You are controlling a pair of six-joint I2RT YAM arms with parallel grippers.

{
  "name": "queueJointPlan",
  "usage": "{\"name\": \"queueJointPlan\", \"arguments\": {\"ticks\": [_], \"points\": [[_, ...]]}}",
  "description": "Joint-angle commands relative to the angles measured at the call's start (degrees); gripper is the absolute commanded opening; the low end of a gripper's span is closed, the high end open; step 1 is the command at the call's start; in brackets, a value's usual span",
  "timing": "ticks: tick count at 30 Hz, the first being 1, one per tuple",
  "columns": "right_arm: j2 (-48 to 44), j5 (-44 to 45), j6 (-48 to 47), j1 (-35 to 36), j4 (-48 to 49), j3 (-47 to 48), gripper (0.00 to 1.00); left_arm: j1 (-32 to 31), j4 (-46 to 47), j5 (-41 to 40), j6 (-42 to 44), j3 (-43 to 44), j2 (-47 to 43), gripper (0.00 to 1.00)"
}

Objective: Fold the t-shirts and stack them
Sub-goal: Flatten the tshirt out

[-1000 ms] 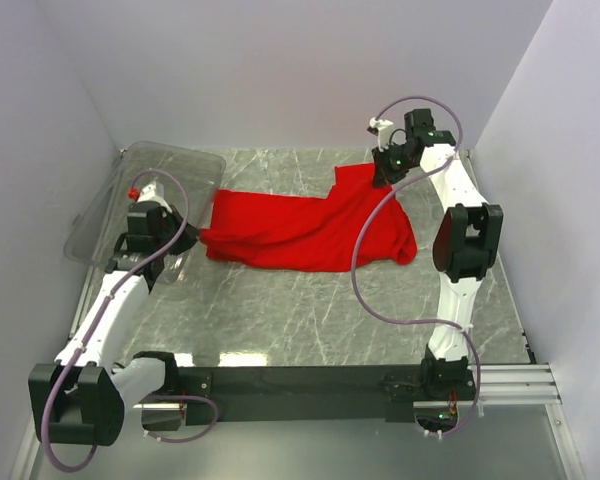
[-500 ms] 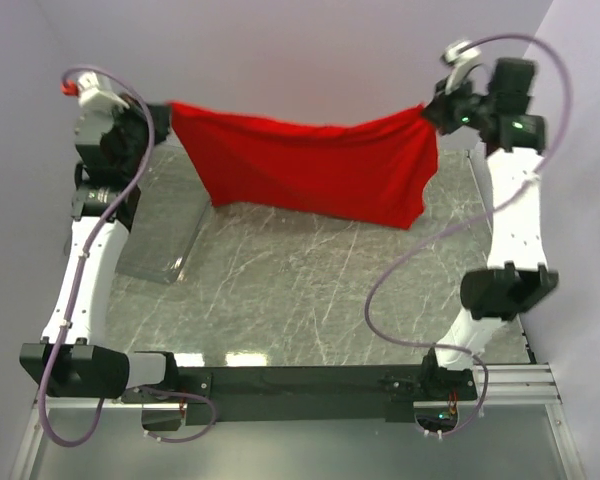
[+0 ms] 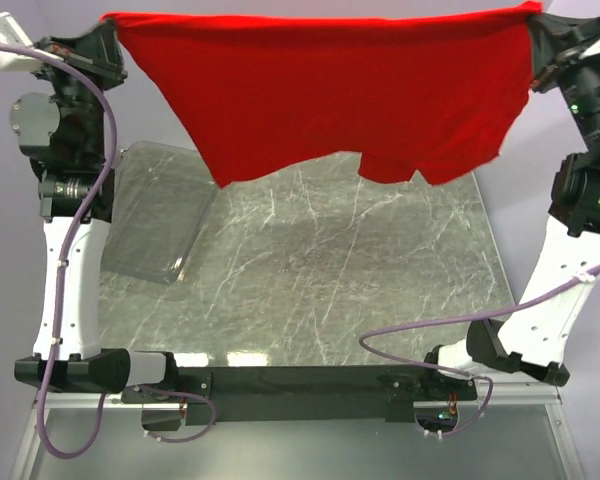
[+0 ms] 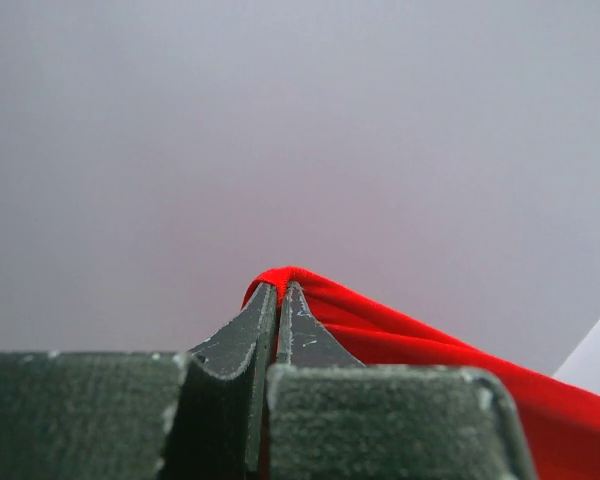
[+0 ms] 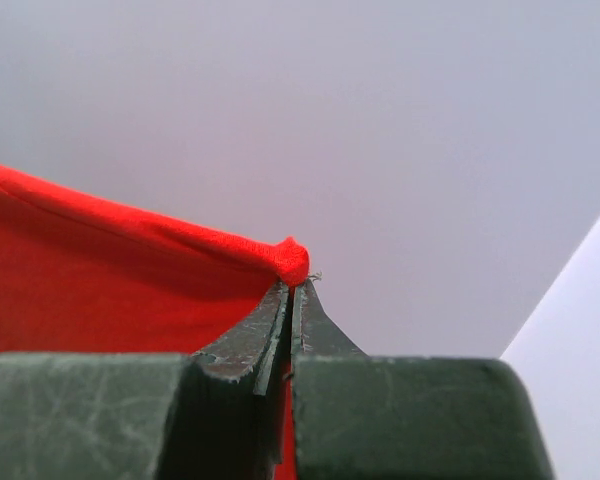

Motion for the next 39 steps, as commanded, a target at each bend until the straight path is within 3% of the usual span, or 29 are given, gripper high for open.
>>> {"name": "queueJointPlan", "arguments": {"ticks": [1,16,39], "points": [[-0.7,0.8,6.2,-2.9,7.1,0.3,0.0,2.5,3.0,-4.0,1.7,3.7,-0.1,0.01],[-10.8,-9.3,16.7,-8.2,18.4,-11.4,0.0,3.4,11.3,8.2,-4.6,0.9,-3.8,0.01],[-20.3,-14.3,27.6,-13.1,25.4,-10.3,0.0,3.4,12.8,5.0,-0.9,-1.4,-16.1,0.01]]}}
